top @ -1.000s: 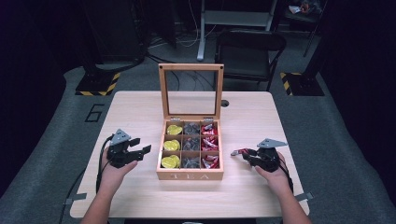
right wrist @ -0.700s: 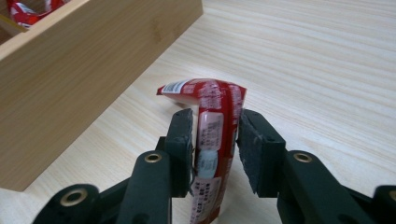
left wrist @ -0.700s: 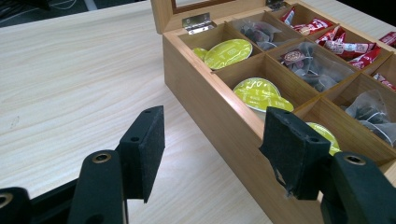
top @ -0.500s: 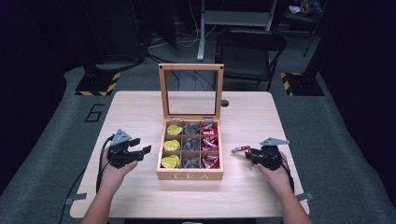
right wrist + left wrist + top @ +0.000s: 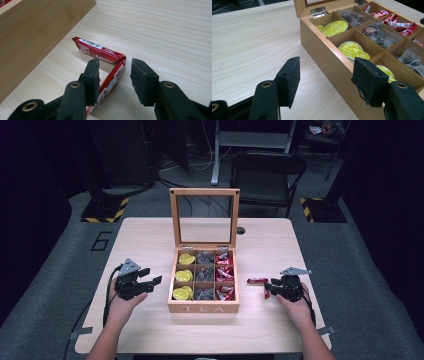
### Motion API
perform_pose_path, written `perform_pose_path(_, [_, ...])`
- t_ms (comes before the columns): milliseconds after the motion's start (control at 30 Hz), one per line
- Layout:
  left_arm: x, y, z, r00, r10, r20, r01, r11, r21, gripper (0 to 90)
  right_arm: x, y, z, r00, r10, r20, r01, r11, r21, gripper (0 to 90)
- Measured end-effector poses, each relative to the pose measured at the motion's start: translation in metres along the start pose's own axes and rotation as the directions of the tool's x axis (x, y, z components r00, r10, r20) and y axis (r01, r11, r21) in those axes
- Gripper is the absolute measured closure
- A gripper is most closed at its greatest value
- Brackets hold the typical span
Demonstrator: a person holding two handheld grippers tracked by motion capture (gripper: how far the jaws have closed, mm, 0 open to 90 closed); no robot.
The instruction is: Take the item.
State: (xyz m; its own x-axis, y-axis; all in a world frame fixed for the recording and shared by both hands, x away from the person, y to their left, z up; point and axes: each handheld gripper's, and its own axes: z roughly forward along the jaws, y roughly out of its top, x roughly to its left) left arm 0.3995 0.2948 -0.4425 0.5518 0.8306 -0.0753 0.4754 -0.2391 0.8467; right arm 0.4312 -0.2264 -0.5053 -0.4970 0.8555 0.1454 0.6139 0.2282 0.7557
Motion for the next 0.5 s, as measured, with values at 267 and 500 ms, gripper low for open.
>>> perform_pose_path(267, [0.0, 0.0, 0.0, 1.0, 0.0, -0.001, 0.0, 1.0, -0.003, 39.1, 0.002, 0.002, -0.005, 0.9999, -0.011, 0.004, 0.011, 1.0, -0.023, 56.2])
perform_pose_path(500, [0.0, 0.0, -0.001, 1.0, -0.005, 0.001, 0.005, 1.0, 0.0, 39.2, 0.014, 0.014, -0.014, 0.999, -0.033, -0.03, 0.031, 0.998, -0.057, 50.4])
